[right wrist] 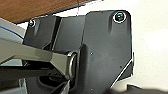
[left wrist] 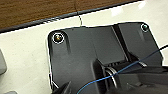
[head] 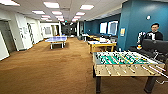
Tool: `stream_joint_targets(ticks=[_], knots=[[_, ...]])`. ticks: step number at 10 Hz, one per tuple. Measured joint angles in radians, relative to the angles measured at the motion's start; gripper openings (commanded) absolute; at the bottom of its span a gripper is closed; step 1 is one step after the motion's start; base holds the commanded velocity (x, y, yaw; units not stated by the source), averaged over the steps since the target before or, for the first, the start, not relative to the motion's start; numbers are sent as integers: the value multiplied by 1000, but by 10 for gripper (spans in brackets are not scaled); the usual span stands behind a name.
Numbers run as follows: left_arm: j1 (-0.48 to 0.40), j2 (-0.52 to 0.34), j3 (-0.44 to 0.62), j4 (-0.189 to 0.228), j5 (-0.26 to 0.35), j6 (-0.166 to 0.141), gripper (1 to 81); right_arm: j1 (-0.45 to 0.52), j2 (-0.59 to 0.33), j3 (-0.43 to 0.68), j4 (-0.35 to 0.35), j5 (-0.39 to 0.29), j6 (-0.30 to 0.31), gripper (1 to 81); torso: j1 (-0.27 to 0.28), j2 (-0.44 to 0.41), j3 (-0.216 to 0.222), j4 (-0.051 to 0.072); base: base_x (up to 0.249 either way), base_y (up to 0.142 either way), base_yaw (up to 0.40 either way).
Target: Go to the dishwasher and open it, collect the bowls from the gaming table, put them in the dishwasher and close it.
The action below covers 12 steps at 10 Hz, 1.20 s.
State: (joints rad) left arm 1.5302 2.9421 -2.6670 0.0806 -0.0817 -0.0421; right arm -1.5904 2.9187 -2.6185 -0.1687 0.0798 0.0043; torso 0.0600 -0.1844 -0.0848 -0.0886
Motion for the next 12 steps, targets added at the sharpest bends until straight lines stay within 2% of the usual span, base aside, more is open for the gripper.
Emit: stream_joint_targets(ticks=[12], knots=[[0, 0, 0, 0, 0, 0, 811, 0, 3, 0, 0, 0, 0, 811, 0, 0, 0, 0, 141, 0, 0]])
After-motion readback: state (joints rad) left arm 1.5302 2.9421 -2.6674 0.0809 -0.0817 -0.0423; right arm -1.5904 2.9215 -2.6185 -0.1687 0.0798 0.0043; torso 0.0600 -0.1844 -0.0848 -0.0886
